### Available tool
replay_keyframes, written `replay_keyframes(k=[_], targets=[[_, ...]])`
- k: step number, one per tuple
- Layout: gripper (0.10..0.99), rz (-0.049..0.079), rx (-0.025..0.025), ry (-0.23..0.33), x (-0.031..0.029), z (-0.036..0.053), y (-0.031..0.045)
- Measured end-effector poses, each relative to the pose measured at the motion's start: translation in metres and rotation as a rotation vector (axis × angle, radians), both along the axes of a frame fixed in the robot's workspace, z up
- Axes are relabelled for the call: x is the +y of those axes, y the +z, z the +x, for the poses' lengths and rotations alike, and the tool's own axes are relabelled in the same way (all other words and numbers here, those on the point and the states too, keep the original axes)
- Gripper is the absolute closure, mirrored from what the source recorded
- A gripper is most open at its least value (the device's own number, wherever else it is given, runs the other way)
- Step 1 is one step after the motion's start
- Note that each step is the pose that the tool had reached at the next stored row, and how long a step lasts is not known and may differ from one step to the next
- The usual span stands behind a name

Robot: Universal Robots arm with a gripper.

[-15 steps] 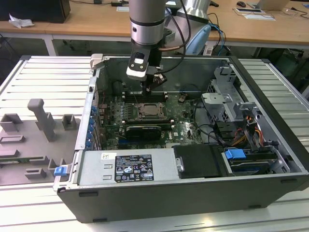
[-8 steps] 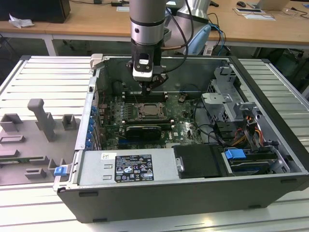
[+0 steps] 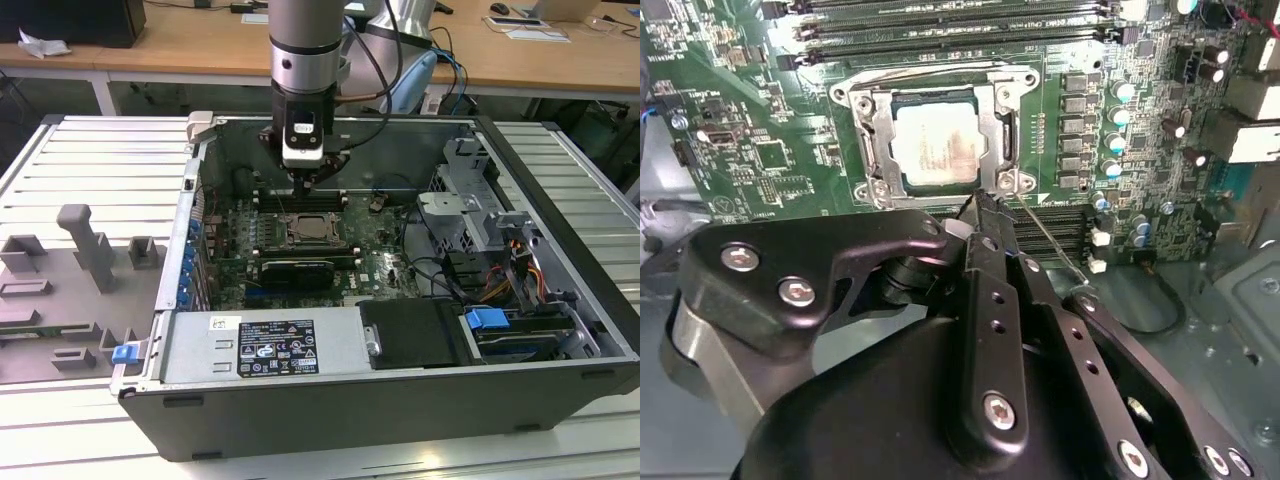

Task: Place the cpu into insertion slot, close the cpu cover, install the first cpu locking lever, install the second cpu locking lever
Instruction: 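Install the first cpu locking lever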

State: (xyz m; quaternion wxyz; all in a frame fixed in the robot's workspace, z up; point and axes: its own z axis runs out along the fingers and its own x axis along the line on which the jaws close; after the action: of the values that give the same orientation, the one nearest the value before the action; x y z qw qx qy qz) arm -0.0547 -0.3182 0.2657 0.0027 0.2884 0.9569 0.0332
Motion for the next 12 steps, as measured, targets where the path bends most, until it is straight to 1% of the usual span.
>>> replay_keyframes(k=[5,6,12], targets=[[0.980,0.000,0.0001,0.039,0.0000,0.0000,0.0000],[0.980,0.000,0.0001,0.055,0.0000,0.0000,0.0000],[0.980,0.000,0.0001,0.110,0.0000,0.0000,0.0000]])
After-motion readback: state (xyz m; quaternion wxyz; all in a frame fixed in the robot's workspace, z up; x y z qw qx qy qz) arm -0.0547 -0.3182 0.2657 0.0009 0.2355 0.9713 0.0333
